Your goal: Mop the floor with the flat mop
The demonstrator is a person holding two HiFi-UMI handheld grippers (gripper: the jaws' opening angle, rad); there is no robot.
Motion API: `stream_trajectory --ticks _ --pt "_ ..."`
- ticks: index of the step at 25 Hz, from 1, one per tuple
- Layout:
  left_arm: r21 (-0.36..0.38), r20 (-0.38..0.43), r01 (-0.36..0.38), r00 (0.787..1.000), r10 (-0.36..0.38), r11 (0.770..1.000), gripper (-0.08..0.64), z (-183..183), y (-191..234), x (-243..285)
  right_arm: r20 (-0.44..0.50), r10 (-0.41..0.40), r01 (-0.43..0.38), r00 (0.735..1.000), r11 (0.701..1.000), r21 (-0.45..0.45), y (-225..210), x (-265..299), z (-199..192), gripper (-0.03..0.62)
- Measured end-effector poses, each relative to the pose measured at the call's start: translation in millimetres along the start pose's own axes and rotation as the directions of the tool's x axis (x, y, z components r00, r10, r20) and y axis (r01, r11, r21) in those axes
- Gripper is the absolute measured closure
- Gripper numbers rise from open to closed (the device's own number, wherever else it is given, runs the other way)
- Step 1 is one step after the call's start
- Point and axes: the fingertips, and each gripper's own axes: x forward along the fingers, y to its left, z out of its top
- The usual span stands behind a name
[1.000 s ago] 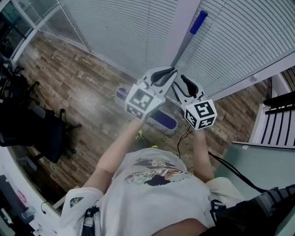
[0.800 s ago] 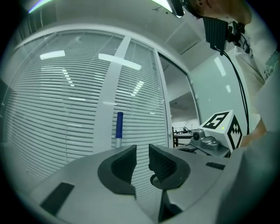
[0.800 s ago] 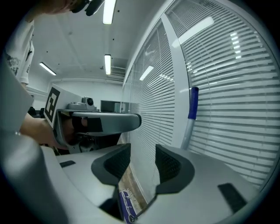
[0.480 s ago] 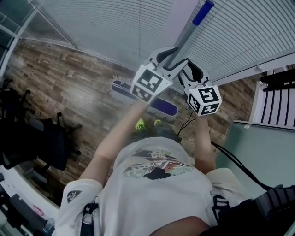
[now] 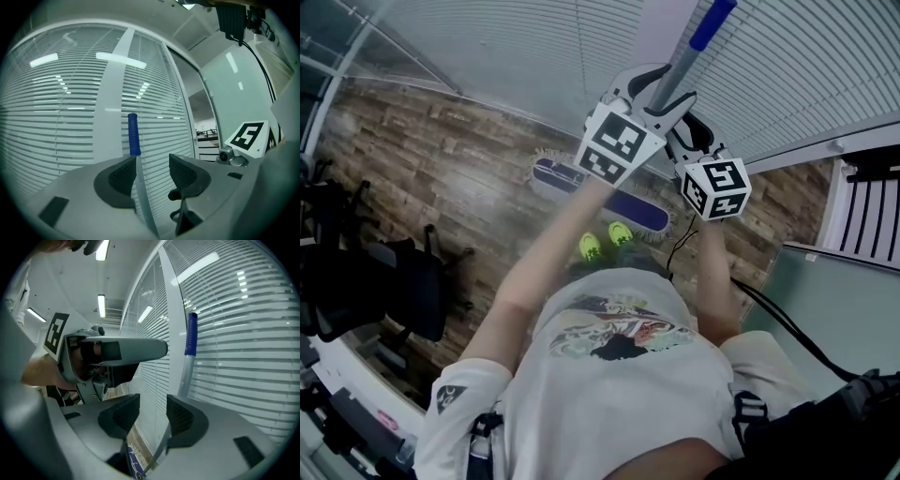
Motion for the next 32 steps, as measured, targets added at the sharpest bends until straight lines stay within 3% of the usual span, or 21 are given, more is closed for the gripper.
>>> stream_trajectory --ticks 9,25,28,32 --pt "0.042 -0.015 -0.048 0.999 0.048 0.998 0.356 10.6 28.9 56.5 0.030 0.016 -0.017 0.999 1.000 0.019 -52.4 24.6 13.0 0.430" --pt "-0.004 0.006 -0.123 0.992 0.124 0.992 0.359 20.7 56.0 98.4 0.027 0.124 -0.123 0.992 0.992 -0.027 -82.9 66.1 32.0 0.430" --pt "0.008 -0.005 -0.131 0.991 0.131 0.991 0.420 17.1 55.1 104.7 0.027 0.154 -0.153 0.988 0.988 -0.033 -87.5 70.1 30.2 0.431" --pt "-0.016 -0.004 -0.153 0.988 0.153 0.988 0.430 15.9 54.4 103.1 0.038 0.190 -0.188 0.981 0.981 -0.040 -87.6 71.5 29.9 0.443"
